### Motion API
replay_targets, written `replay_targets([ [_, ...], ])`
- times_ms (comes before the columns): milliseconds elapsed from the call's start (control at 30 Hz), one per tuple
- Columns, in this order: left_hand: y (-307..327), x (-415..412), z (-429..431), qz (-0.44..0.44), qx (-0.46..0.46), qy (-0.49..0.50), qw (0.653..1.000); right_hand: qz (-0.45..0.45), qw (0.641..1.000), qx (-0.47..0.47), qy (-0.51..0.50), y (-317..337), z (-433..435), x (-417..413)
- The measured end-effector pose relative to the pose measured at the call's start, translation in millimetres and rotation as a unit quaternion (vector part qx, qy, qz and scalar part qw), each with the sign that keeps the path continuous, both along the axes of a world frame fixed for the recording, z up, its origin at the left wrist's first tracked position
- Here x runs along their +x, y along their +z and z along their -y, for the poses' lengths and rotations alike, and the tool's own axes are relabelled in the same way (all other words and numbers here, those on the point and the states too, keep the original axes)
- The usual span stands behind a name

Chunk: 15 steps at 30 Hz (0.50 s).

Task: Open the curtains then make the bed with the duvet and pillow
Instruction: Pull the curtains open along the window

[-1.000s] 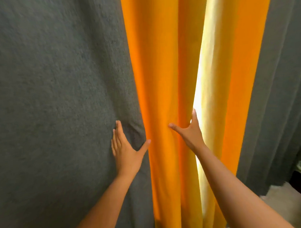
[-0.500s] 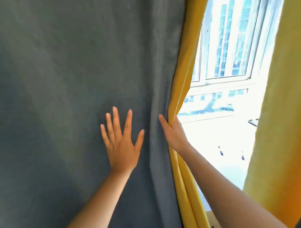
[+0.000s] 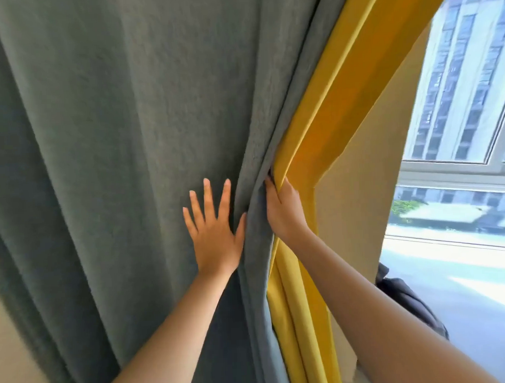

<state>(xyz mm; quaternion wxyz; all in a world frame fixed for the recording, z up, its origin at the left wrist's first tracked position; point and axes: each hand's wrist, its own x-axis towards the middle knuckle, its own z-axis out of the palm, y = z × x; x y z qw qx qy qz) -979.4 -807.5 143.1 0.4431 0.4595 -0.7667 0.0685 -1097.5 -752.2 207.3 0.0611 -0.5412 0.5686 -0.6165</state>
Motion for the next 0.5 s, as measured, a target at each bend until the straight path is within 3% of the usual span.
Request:
replay_targets([
  [167, 12, 85, 49, -0.005, -0.028, 0.034, 0.999, -0.062, 0.998, 0.006, 0.001, 9, 65, 78],
  [267, 22, 135, 80, -0.054, 0.008, 0.028, 0.998, -0.084, 0.996, 0.007, 0.009, 12, 101, 121],
  [400, 32, 201, 125, -0.112, 0.046, -0.095, 0.988, -0.101, 0.994, -0.014, 0.029, 18, 152, 189],
  [500, 32, 257, 162, -0.083, 0.044, -0.140, 0.986, -0.136, 0.989, -0.020, 0.063, 26, 194, 244],
])
